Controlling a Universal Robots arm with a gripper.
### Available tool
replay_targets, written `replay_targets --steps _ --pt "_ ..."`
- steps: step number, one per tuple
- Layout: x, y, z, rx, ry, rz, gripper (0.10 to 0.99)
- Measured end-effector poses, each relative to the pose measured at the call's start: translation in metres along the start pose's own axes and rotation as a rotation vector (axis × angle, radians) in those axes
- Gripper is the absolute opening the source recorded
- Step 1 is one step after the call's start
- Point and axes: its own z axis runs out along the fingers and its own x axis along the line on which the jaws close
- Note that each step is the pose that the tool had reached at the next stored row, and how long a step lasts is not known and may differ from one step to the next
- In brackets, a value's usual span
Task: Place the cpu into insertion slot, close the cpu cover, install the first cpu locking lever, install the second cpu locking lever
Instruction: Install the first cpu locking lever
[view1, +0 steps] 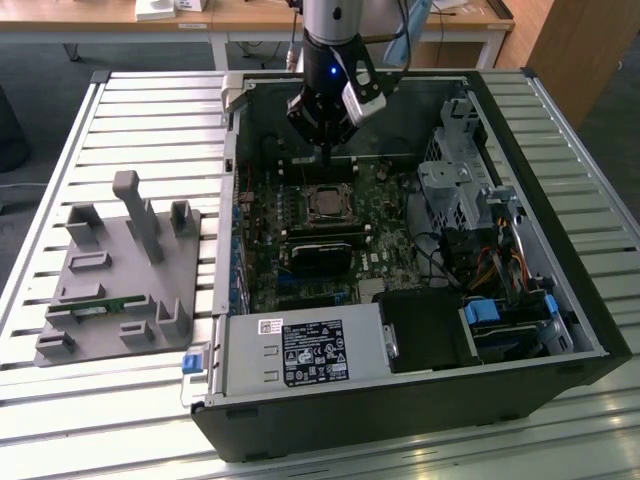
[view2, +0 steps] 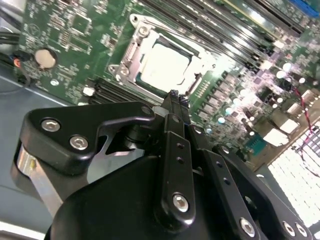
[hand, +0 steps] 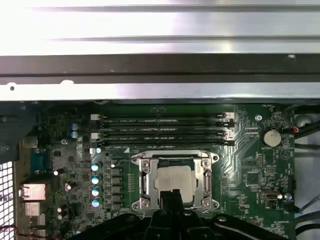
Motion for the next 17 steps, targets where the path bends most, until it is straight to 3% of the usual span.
replay_targets --steps 17 --pt "0.0359 -0.0013 0.0028 -0.001 0.0 0.0 0.106"
